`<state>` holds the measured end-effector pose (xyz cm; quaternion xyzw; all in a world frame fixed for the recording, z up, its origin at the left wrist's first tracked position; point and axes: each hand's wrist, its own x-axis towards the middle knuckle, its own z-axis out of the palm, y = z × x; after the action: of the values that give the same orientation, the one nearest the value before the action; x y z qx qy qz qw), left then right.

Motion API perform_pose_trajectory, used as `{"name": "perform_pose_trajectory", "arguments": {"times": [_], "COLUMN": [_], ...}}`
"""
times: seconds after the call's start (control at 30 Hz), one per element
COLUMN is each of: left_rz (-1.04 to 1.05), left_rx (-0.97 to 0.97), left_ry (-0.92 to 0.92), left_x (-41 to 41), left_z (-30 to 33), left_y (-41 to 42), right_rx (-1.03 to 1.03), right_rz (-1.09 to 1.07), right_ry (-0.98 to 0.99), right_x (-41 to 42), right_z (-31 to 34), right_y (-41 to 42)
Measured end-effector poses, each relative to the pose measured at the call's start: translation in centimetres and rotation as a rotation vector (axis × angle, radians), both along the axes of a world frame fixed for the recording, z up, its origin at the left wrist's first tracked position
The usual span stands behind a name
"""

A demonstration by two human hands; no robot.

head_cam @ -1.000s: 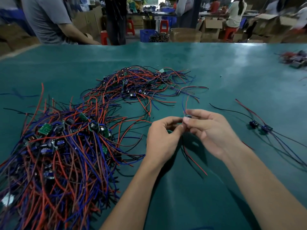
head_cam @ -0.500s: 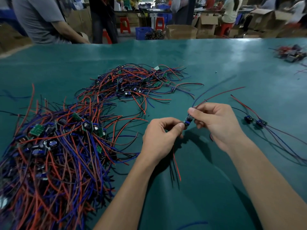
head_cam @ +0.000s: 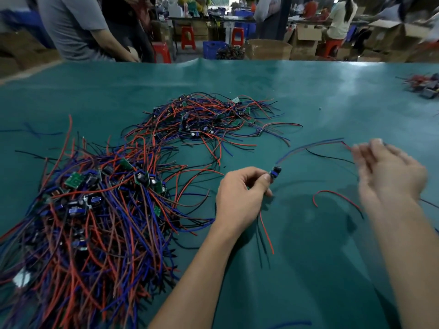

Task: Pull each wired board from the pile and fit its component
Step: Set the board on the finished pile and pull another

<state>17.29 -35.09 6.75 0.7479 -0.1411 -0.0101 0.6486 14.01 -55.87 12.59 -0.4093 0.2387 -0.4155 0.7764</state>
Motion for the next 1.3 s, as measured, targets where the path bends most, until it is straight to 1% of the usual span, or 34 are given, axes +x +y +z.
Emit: {"name": "perform_pose_trajectory", "arguments": {"times": [0.03, 0.07, 0.1, 0.13, 0.2, 0.23, 0.3, 0.37, 0.43, 0.53, 0.63, 0.67, 0.7, 0.73, 0.77, 0.8, 0.83, 0.87, 0.9, 0.97, 1.0, 1.03, 1.07, 1.17, 1.3], "left_rz": [0.033, 0.062, 0.076, 0.079, 0.053, 0.039, 0.018, 0.0, -0.01, 0.006, 0.028, 0.03, 0.032, 0.032, 0.031, 0.031, 0.031, 0.031, 0.032, 0.047, 0.063, 0.077, 0.089, 0.106, 0.12], "left_rx": [-0.037, -0.056, -0.067, -0.075, -0.094, -0.084, -0.024, 0.002, 0.008, 0.019, 0.017, 0.021, 0.015, -0.009, -0.055, -0.094, -0.111, -0.103, -0.093, -0.07, -0.047, -0.026, -0.012, -0.034, -0.048], "left_ry": [-0.004, -0.01, -0.015, -0.015, -0.01, -0.022, -0.054, -0.053, -0.048, -0.051, -0.05, -0.06, -0.068, -0.071, -0.067, -0.056, -0.04, -0.025, -0.012, -0.003, -0.001, 0.008, 0.018, 0.059, 0.025], "left_x": [0.1, 0.2, 0.3, 0.3, 0.2, 0.3, 0.3, 0.2, 0.1, 0.0, -0.1, -0.1, -0.1, -0.1, -0.1, -0.1, 0.0, 0.1, 0.1, 0.2, 0.2, 0.2, 0.3, 0.2, 0.0], "left_z": [-0.1, -0.2, -0.2, -0.2, -0.1, 0.0, 0.0, 0.2, 0.3, 0.5, 0.4, 0.3, 0.3, 0.2, 0.2, 0.2, 0.2, 0.3, 0.3, 0.3, 0.3, 0.3, 0.3, 0.5, 0.5], "left_y": [0.0, 0.0, 0.0, 0.0, 0.0, 0.0, 0.0, 0.1, 0.1, 0.0, 0.0, -0.1, -0.1, -0.1, -0.1, -0.1, -0.2, -0.2, -0.2, -0.2, -0.1, -0.1, 0.0, -0.1, -0.1], "right_rx": [-0.003, -0.054, -0.143, -0.267, -0.581, -0.723, -0.895, -0.958, -0.974, -0.938, -1.021, -1.066, -1.106, -1.147, -1.194, -1.253, -1.321, -1.412, -1.539, -1.803, -1.864, -1.876, -1.85, -1.715, -1.705], "right_rz": [-0.034, -0.016, 0.063, 0.187, 0.427, 0.486, 0.467, 0.37, 0.312, 0.292, 0.28, 0.339, 0.46, 0.625, 0.8, 0.949, 1.049, 1.08, 1.038, 0.838, 0.783, 0.78, 0.794, 0.817, 0.783], "right_ry": [0.016, 0.064, 0.128, 0.207, 0.348, 0.371, 0.329, 0.264, 0.198, 0.092, 0.001, -0.028, -0.039, -0.026, 0.02, 0.106, 0.226, 0.359, 0.483, 0.74, 0.873, 0.987, 1.052, 1.041, 1.044], "right_x": [0.0, 0.0, 0.1, 0.2, 0.5, 0.6, 0.9, 1.1, 1.4, 2.1, 3.7, 4.5, 5.2, 6.1, 6.9, 7.9, 9.1, 10.5, 11.9, 13.6, 13.9, 14.1, 14.1, 14.1, 14.1], "right_z": [0.0, 0.0, -0.2, -0.5, -1.5, -2.0, -2.2, -1.3, 0.6, 4.9, 9.7, 11.0, 12.0, 12.8, 13.2, 13.2, 12.8, 11.8, 10.6, 7.6, 6.0, 4.5, 3.2, 1.7, 2.0], "right_y": [-0.1, 0.2, 1.0, 2.1, 5.1, 6.5, 8.0, 7.8, 7.3, 8.4, 11.9, 13.6, 15.6, 17.5, 19.4, 20.7, 21.6, 21.8, 21.5, 19.7, 18.7, 17.7, 16.8, 15.1, 13.4]}}
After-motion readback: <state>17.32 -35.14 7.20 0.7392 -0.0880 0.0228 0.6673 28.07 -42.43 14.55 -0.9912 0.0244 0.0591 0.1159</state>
